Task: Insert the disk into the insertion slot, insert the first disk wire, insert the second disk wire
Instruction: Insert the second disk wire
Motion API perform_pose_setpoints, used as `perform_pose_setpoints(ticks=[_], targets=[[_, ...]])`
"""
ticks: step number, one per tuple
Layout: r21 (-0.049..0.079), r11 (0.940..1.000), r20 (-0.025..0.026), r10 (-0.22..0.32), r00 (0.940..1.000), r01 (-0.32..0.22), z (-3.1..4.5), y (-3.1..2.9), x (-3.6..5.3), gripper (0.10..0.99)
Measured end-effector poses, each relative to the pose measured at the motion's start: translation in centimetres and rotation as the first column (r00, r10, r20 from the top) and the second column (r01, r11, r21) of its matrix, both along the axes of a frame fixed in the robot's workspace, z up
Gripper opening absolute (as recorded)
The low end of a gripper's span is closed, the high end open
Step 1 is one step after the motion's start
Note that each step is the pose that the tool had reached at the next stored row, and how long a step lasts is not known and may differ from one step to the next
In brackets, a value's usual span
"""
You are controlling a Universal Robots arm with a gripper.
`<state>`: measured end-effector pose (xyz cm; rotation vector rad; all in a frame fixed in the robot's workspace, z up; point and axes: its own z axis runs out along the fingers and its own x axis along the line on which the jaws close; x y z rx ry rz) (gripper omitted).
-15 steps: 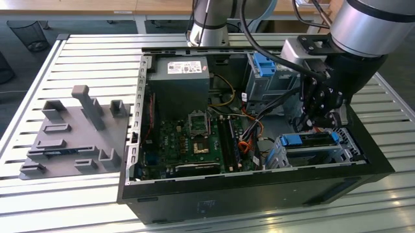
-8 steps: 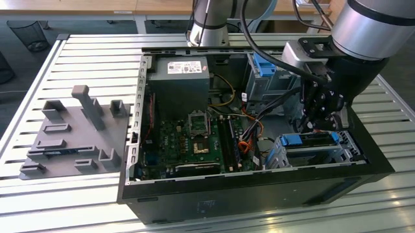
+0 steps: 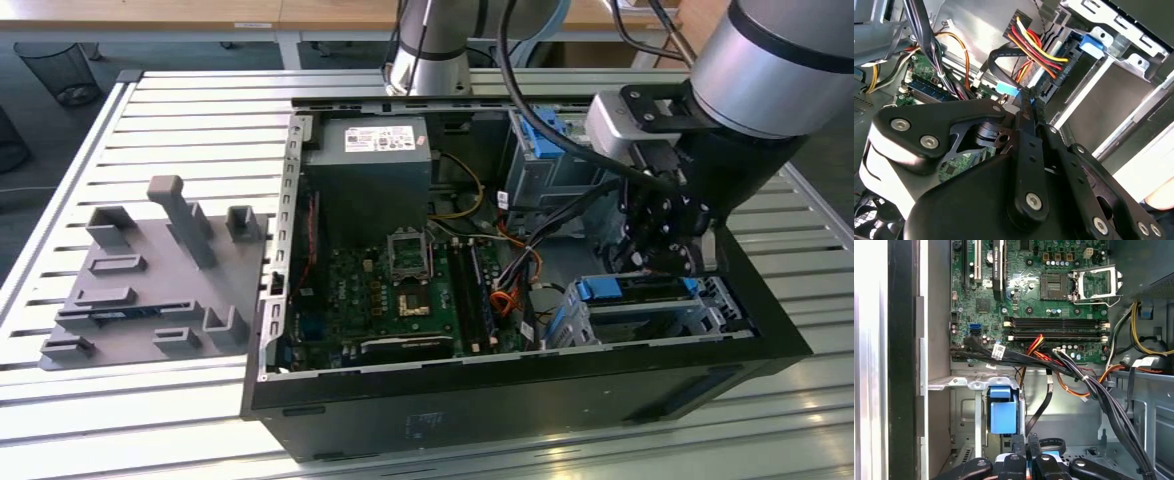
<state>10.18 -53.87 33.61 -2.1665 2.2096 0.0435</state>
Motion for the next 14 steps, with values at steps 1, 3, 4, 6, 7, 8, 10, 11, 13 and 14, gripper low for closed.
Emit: perform_pose_setpoints(ticks=[1,3,4,6,7,8,10,11,13,14], targets=[[0.0,1.0,0.0,0.0,1.0,0.0,-0.01,-0.12,0.0,0.149],[0.0,1.0,0.0,0.0,1.0,0.0,-0.01,-0.32,0.0,0.149],[0.0,1.0,0.0,0.0,1.0,0.0,-0.02,-0.39,0.0,0.149],[0.0,1.0,0.0,0.0,1.0,0.0,-0.02,-0.53,0.0,0.149],[0.0,1.0,0.0,0.0,1.0,0.0,-0.03,-0.58,0.0,0.149],[0.0,1.0,0.0,0.0,1.0,0.0,-0.04,-0.6,0.0,0.149],[0.0,1.0,0.0,0.0,1.0,0.0,-0.05,-0.61,0.01,0.149],[0.0,1.0,0.0,0.0,1.0,0.0,-0.08,-0.61,0.02,0.149],[0.0,1.0,0.0,0.0,1.0,0.0,-0.16,-0.61,0.05,0.149],[0.0,1.0,0.0,0.0,1.0,0.0,-0.2,-0.62,0.07,0.149]])
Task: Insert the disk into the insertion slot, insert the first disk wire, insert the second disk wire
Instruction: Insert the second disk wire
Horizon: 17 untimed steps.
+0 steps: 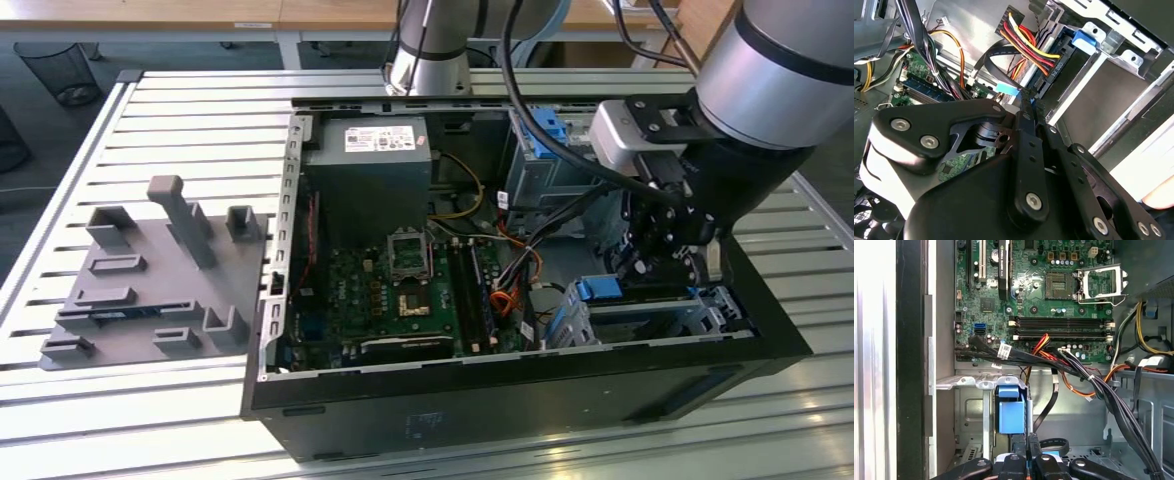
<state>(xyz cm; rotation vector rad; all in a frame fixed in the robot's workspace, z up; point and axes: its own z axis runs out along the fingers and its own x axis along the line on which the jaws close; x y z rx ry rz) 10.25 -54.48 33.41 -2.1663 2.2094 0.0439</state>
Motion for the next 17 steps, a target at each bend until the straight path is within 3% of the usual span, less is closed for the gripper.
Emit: perform_pose_setpoints(ticks=[17], targets=[[0.0,1.0,-0.0001,0.0,1.0,0.0,-0.11,-0.07,0.53,0.149]])
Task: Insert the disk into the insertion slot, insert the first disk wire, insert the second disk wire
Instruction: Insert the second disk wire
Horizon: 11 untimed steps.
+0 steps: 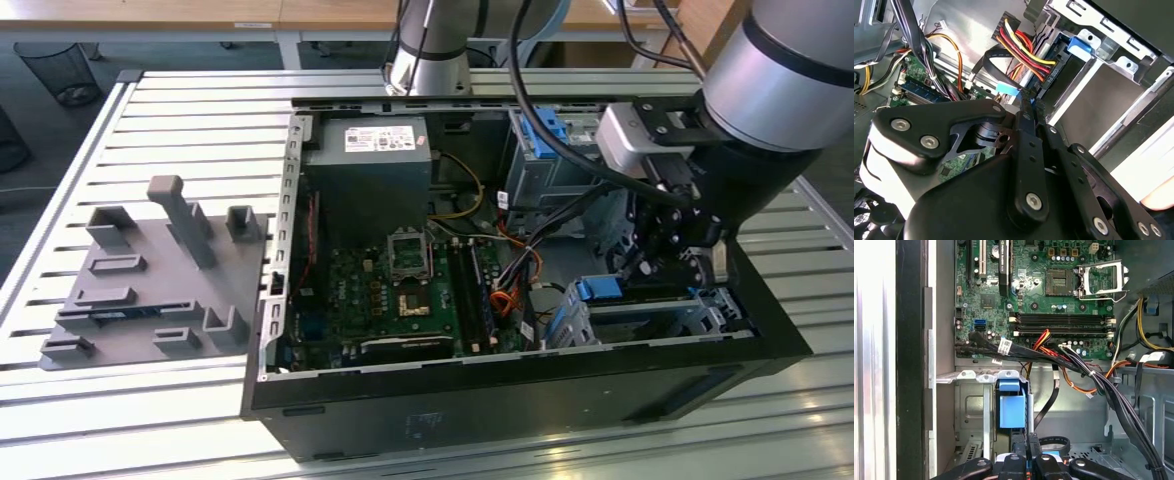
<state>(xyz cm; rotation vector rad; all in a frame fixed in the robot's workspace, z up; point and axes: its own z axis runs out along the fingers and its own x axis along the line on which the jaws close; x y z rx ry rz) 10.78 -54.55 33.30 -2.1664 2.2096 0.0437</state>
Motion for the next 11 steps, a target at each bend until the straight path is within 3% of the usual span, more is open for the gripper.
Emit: perform_pose_setpoints(ticks=[11], targets=[[0.0,1.0,-0.0002,0.0,1.0,0.0,0.02,-0.25,0.02,0.149]])
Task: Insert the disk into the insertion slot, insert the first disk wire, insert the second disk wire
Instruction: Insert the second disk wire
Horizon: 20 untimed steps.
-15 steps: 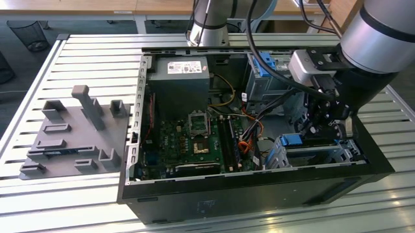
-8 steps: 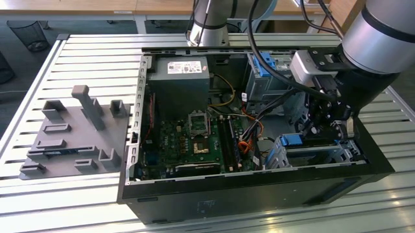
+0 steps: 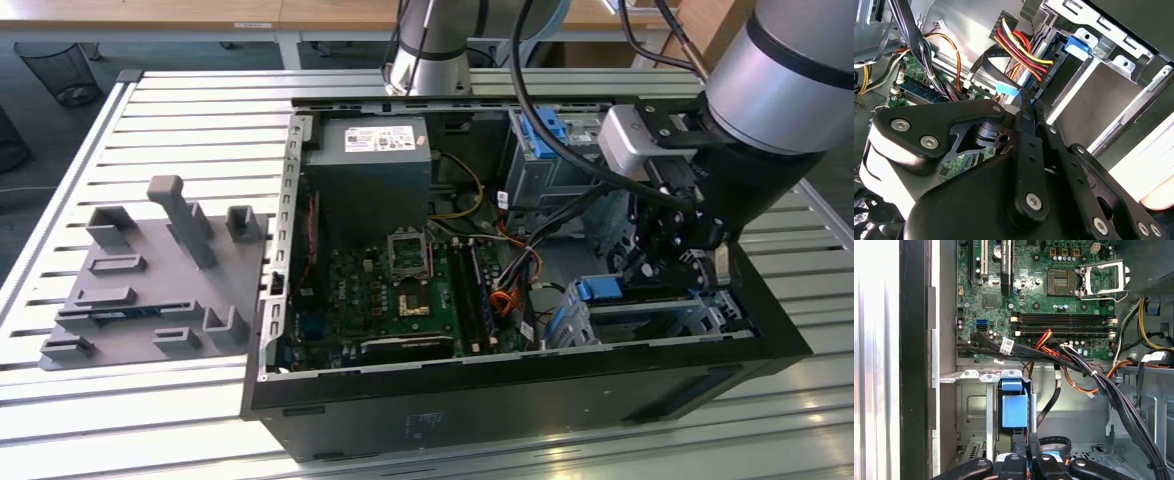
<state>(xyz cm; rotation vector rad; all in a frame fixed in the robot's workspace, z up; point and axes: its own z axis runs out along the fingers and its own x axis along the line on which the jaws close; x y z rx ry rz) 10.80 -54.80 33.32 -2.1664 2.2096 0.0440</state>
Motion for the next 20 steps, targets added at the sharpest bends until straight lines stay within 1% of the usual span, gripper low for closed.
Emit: perform_pose_setpoints(ticks=[7,13,20], targets=[[0.0,1.0,-0.0032,0.0,1.0,0.0,0.04,-0.01,0.07,0.149],[0.0,1.0,-0.0074,0.0,1.0,0.0,0.13,0.0,0.17,0.149],[0.0,1.0,-0.0082,0.0,1.0,0.0,0.13,-0.11,0.34,0.149]])
